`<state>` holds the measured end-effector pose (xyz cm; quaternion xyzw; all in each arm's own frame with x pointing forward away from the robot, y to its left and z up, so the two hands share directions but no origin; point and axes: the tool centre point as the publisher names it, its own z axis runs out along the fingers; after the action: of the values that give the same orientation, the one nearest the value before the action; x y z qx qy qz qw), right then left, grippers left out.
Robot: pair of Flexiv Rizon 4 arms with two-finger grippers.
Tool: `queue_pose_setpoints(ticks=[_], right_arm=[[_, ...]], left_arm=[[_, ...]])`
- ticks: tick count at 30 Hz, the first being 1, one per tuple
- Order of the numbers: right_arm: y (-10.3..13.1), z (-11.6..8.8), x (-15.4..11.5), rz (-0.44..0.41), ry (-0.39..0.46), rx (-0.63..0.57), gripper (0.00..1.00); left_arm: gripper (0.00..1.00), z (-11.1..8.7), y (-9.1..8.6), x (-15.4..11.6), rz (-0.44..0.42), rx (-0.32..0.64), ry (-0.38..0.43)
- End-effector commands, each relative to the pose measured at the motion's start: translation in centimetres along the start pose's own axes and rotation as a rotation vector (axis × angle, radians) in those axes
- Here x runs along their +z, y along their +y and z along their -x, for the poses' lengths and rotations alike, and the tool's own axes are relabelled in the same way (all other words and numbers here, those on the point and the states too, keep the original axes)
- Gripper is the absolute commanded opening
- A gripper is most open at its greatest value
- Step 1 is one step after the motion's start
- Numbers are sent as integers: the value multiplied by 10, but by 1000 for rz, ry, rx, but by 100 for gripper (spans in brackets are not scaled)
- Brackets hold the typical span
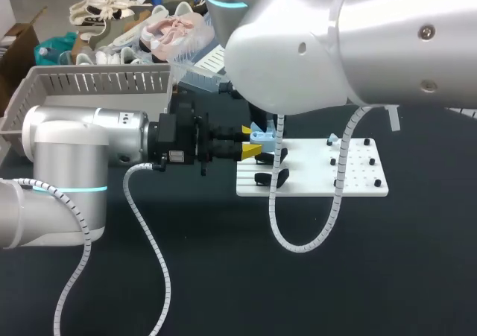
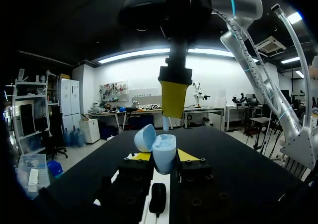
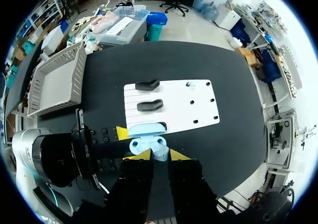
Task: Pick up each earbud case from the left stands, insert the matching earbuds, close the lid, and place the case in the box.
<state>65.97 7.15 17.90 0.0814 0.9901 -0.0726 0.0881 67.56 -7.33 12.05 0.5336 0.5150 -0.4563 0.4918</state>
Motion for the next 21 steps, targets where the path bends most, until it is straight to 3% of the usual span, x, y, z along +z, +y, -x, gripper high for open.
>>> queue_pose_setpoints(ticks=[1, 21], right_arm=[[1, 1, 4, -3, 1, 4, 0], [2, 5, 10, -13, 2, 7, 0]], left_arm=[[0, 0, -1, 0, 4, 1, 0], [0, 0, -1, 0, 4, 1, 0]])
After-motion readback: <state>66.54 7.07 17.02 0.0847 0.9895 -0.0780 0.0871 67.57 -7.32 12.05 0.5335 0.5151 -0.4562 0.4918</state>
